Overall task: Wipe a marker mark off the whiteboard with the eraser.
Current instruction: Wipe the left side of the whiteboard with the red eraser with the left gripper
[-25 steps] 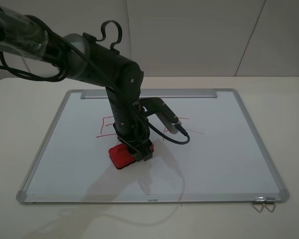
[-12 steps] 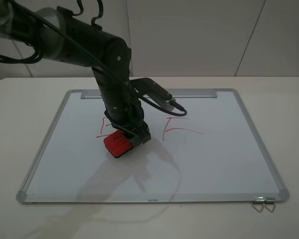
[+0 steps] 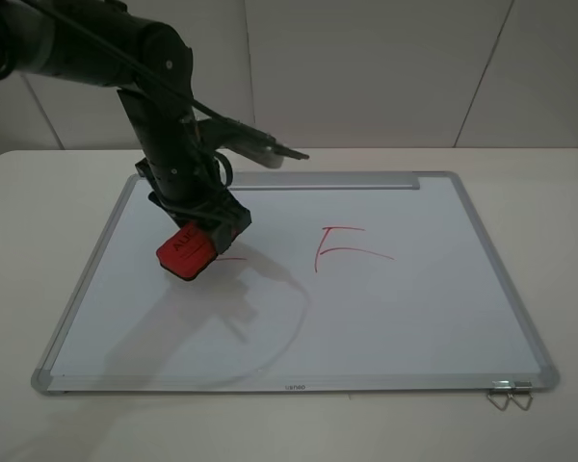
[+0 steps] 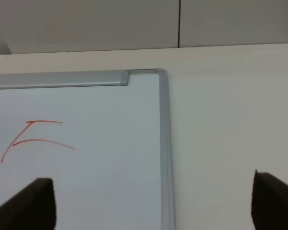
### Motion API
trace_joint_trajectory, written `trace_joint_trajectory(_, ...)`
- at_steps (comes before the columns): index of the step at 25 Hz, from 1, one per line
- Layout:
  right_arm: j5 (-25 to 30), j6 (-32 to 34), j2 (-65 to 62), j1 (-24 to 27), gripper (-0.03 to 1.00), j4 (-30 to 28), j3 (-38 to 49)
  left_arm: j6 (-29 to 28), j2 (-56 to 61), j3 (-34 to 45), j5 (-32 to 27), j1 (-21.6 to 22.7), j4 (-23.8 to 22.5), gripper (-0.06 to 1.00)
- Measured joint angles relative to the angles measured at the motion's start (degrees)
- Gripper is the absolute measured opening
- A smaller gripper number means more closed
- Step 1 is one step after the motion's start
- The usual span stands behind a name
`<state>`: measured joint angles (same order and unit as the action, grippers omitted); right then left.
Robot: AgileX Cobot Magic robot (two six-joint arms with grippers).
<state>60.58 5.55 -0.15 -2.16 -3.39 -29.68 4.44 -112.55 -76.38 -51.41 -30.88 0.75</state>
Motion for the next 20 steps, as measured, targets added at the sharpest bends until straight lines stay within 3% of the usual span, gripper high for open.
trace_joint_trajectory(12, 0.0, 0.0, 0.0, 0.0, 0.72, 0.0, 0.0, -3.8, 2.0, 3.6, -0.9, 8.2, 0.0, 0.57)
trace_joint_trajectory(20, 0.0, 0.0, 0.0, 0.0, 0.72, 0.0, 0.0, -7.5, 1.5, 6.0, 6.0, 12.8, 0.0, 0.57)
